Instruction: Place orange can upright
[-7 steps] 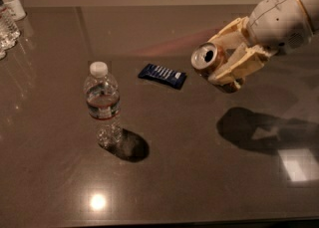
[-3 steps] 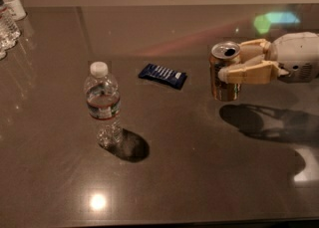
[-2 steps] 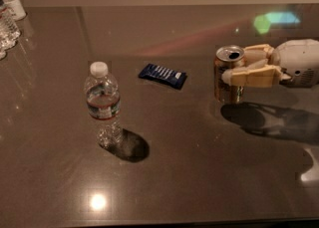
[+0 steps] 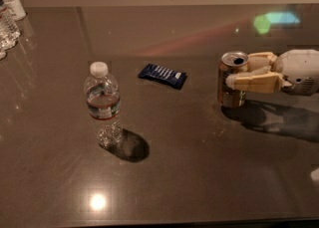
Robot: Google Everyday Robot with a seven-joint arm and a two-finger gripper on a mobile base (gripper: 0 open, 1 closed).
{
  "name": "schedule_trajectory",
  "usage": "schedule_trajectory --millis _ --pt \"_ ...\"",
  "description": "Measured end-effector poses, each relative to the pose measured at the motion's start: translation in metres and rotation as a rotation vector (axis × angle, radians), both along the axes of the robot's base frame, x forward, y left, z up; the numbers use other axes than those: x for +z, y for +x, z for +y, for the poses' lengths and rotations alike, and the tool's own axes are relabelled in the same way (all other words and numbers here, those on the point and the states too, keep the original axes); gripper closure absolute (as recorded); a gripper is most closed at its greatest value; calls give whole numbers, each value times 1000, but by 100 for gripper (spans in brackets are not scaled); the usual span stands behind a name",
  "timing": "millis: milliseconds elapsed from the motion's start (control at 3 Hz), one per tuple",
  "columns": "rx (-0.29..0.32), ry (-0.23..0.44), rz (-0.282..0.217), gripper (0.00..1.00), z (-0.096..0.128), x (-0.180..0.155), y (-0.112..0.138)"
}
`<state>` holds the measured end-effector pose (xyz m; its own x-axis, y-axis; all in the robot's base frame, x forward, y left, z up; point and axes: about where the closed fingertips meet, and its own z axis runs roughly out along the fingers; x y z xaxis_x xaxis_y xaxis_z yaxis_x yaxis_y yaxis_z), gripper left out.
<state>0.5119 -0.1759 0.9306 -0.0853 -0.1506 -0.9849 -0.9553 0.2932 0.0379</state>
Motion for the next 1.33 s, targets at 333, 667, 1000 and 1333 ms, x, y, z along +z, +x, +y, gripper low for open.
schedule_trajectory --millis 333,667,1000,1333 --pt "-17 21 6 100 -6 -12 5" --pt "-28 34 9 84 -11 -19 11" --pt "-38 60 -4 61 -16 -22 13" --pt "-32 60 -4 36 -13 -21 14"
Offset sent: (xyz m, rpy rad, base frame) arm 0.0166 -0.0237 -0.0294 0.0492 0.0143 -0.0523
